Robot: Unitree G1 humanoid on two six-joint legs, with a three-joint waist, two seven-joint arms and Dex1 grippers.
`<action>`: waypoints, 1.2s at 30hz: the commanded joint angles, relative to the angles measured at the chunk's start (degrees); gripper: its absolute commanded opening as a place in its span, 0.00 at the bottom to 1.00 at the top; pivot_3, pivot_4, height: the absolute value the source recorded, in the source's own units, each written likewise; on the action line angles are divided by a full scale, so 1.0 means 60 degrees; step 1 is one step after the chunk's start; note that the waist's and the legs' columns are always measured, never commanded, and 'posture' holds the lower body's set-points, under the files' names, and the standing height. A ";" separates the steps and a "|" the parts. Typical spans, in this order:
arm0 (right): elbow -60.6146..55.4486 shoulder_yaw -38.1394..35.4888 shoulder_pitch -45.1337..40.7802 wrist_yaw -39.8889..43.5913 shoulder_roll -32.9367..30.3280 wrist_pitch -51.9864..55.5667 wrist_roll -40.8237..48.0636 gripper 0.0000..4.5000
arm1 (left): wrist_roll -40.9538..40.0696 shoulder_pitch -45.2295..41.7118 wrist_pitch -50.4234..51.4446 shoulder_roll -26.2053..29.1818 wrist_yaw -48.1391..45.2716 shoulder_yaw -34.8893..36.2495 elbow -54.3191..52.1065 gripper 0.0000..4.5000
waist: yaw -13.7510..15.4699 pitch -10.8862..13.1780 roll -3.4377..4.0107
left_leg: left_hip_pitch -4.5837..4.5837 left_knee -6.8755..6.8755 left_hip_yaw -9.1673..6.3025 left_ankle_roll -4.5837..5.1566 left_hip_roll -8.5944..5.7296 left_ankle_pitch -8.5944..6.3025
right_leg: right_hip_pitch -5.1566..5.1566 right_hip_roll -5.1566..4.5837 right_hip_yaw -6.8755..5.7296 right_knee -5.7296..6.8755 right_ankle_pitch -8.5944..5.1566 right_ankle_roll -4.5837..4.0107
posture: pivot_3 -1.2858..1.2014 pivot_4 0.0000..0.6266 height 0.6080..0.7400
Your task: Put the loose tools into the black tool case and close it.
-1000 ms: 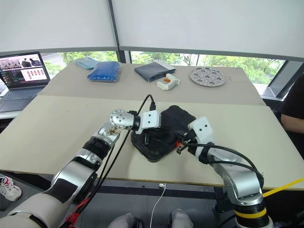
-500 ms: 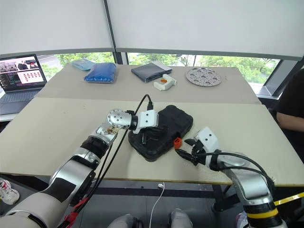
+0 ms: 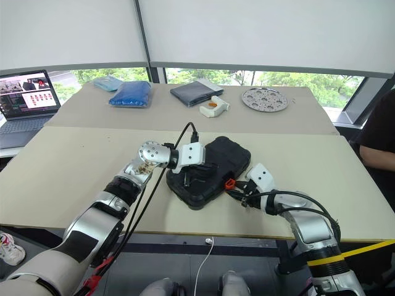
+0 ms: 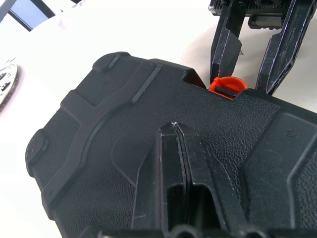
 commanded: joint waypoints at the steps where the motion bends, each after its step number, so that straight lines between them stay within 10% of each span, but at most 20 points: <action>1: -0.0859 -0.0400 0.0218 0.0044 -0.0195 -0.0012 0.0203 0.26 | 0.0585 0.0513 0.0175 0.0375 0.0063 -0.0335 0.0647 0.00 | 0.0012 0.0001 0.0001 | -0.0002 -0.0001 0.0000 0.0000 0.0000 0.0000 | -0.0002 -0.0001 0.0000 0.0000 0.0000 -0.0001 | 0.52 0.24 0.84; 18: -0.1640 -0.0882 0.0704 -0.0454 -0.0137 0.0520 0.0382 0.26 | 0.0592 0.0402 0.0137 0.0304 0.0046 -0.0427 0.0800 0.00 | 0.0069 0.0003 0.0003 | -0.0022 -0.0004 -0.0005 0.0001 -0.0002 -0.0003 | -0.0012 -0.0007 -0.0008 -0.0009 -0.0002 -0.0004 | 0.52 0.24 0.84; 19: -0.1658 -0.0898 0.0687 -0.0526 -0.0155 0.0618 0.0362 0.48 | 0.0587 0.0395 0.0142 0.0302 0.0049 -0.0422 0.0812 0.00 | 0.0066 0.0003 0.0003 | -0.0022 -0.0004 -0.0006 0.0001 -0.0002 -0.0003 | -0.0012 -0.0007 -0.0009 -0.0010 -0.0003 -0.0004 | 0.52 0.24 0.84; 26: -0.2376 -0.1368 0.1262 -0.0740 -0.0558 0.1160 0.0351 0.83 | 0.0572 0.0379 0.0158 0.0282 0.0117 -0.0397 0.0849 0.00 | 0.0059 0.0004 0.0002 | -0.0020 -0.0004 -0.0009 -0.0016 -0.0001 -0.0012 | -0.0009 -0.0007 -0.0006 -0.0013 -0.0002 -0.0003 | 0.52 0.24 0.84; 36: -0.2814 -0.1215 0.1719 -0.1349 -0.0283 0.1417 0.0177 0.14 | 0.0559 0.0372 0.0159 0.0237 0.0178 -0.0388 0.0892 0.00 | 0.0040 0.0005 -0.0001 | -0.0015 -0.0004 -0.0013 -0.0066 0.0002 -0.0039 | -0.0004 -0.0004 -0.0008 -0.0026 -0.0002 -0.0001 | 0.52 0.24 0.84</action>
